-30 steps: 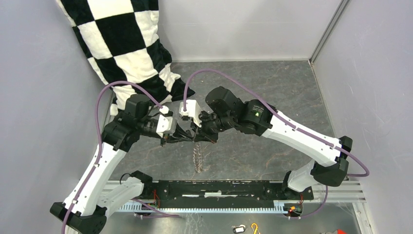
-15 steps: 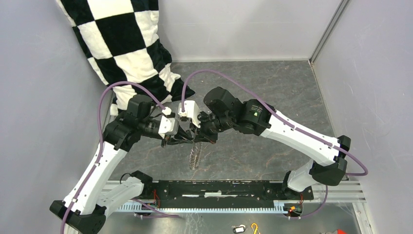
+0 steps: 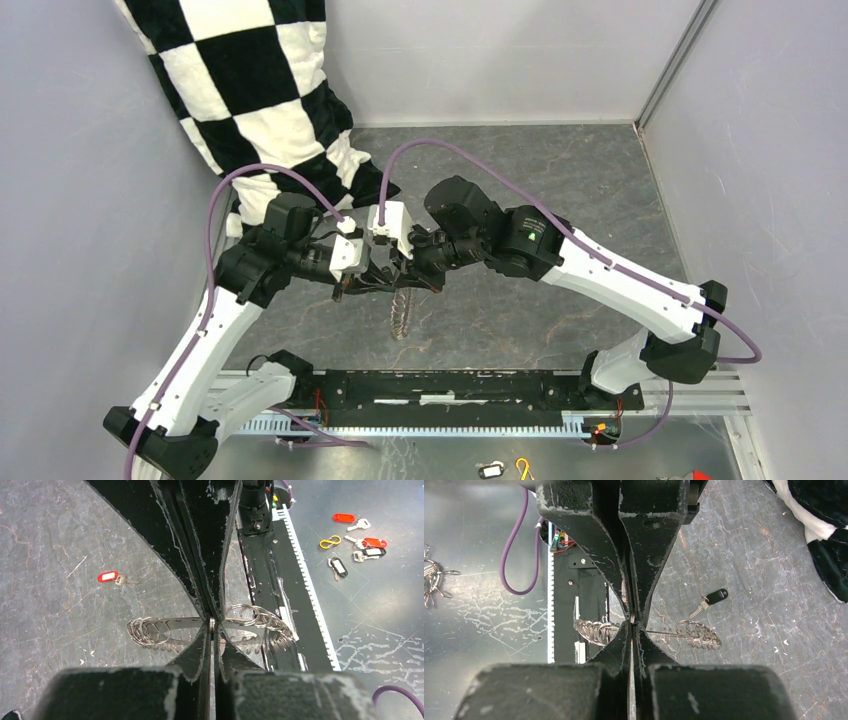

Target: Put the keys on the keyring

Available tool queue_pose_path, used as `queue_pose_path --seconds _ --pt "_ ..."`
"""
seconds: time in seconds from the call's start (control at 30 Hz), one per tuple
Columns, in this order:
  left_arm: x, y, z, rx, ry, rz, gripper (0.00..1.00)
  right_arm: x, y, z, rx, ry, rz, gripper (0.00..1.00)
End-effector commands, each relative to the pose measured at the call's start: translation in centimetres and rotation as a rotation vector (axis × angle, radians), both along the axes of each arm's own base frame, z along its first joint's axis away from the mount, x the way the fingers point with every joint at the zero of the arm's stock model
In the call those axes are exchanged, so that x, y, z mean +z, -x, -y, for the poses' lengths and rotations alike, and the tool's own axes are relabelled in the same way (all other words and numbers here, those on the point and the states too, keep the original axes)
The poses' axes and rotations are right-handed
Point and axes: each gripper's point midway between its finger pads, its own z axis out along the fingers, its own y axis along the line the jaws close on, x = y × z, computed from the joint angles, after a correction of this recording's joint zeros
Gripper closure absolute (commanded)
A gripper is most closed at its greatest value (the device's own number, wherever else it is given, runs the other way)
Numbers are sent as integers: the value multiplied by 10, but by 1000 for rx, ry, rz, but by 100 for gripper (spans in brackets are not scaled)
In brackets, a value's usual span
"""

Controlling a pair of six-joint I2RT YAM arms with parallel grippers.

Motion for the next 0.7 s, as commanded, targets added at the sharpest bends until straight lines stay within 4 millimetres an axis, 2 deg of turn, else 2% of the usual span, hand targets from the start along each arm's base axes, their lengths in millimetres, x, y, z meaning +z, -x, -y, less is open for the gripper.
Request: queue_pose_path --seconds 0.0,0.13,0.27,0.47,0.67 --pt "25 8 3 -33 65 40 98 39 2 -11 11 -157 46 95" --pt "32 13 5 -62 95 47 98 54 6 -1 -4 -242 62 72" --pt "51 16 8 -73 172 97 98 60 8 17 -47 -367 108 62" --pt "80 24 8 -101 275 221 98 78 14 47 -98 -648 210 64" --pt "86 28 6 -138 301 335 98 97 25 47 -49 -826 235 72"
